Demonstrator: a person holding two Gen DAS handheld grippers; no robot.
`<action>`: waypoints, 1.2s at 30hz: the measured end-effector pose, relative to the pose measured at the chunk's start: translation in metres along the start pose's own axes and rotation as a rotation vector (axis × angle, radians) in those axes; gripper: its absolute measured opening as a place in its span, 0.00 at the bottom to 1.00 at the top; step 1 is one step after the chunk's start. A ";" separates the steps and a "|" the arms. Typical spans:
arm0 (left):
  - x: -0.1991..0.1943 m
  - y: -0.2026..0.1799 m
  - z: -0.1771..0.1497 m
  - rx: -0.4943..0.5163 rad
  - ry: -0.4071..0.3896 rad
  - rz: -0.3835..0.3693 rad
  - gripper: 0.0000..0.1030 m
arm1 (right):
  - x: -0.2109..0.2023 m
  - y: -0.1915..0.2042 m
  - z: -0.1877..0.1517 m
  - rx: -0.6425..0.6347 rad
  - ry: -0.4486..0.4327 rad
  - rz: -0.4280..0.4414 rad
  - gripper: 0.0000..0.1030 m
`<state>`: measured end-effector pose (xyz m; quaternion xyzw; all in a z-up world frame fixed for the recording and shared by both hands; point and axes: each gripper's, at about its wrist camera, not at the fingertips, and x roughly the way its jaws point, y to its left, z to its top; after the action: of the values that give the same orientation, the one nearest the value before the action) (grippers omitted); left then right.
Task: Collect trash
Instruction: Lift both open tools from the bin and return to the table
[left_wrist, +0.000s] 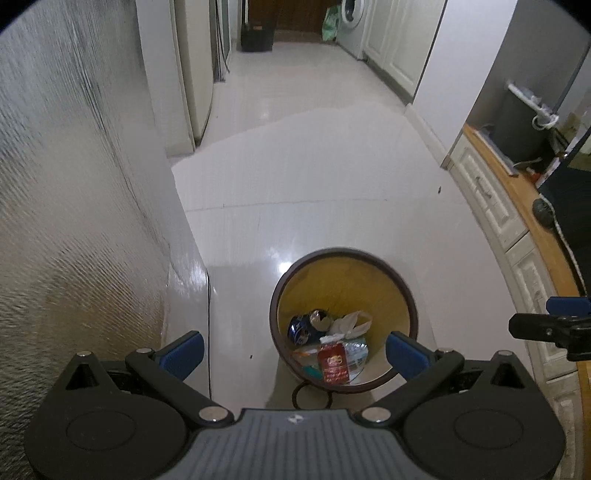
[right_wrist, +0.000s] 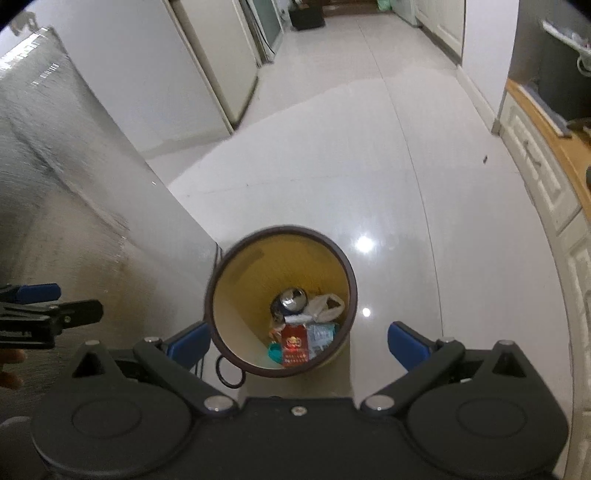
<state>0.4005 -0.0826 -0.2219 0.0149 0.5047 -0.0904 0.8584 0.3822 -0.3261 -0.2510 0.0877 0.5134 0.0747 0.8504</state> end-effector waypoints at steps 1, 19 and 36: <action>-0.007 -0.003 0.000 0.002 -0.013 0.001 1.00 | -0.007 0.000 0.000 -0.003 -0.011 0.004 1.00; -0.154 -0.040 0.018 0.078 -0.304 0.002 1.00 | -0.158 0.017 0.007 -0.097 -0.335 -0.011 1.00; -0.306 -0.038 0.050 0.151 -0.607 0.033 1.00 | -0.278 0.079 0.033 -0.179 -0.672 0.055 1.00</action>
<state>0.2921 -0.0832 0.0710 0.0590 0.2170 -0.1141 0.9677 0.2801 -0.3115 0.0205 0.0465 0.1938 0.1093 0.9738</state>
